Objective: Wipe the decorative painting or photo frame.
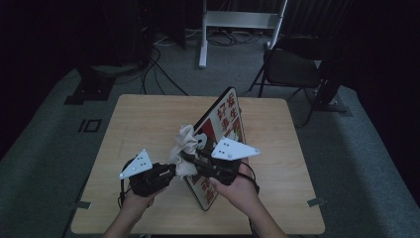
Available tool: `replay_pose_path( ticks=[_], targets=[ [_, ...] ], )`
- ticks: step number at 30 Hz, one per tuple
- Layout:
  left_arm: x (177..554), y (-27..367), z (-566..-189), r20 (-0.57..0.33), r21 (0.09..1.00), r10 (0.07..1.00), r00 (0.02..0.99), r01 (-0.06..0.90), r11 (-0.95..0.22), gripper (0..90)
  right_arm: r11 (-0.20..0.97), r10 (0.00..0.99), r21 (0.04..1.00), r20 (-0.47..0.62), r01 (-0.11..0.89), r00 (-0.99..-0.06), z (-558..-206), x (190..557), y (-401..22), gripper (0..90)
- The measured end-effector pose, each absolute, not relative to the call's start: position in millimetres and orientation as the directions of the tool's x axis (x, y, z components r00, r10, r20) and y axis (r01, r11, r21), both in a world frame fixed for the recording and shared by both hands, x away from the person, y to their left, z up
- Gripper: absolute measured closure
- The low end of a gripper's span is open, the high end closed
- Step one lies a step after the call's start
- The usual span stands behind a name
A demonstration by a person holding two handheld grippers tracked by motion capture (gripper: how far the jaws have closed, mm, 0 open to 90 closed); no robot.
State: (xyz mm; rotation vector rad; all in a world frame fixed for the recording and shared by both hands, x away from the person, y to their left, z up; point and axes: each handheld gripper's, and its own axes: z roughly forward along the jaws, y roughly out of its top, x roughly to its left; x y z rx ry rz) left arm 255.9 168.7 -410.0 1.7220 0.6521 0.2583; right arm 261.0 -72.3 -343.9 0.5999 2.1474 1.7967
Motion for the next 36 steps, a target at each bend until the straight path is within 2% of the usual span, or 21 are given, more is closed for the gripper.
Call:
replay_pose_path(
  ticks=[17,36],
  targets=[
    [255.7,168.1,-409.6,-0.184,0.947,0.553,0.813,0.298,-0.123,81.5,0.198,0.503,0.961,0.069,0.192,-0.862,-384.3,250.7,-81.5,78.9],
    [255.5,167.4,-409.0,-0.184,0.946,0.551,0.814,0.299,-0.126,81.4,0.272,0.525,0.901,0.156,0.338,-0.837,-450.1,237.3,-98.0,78.9]
  ],
)
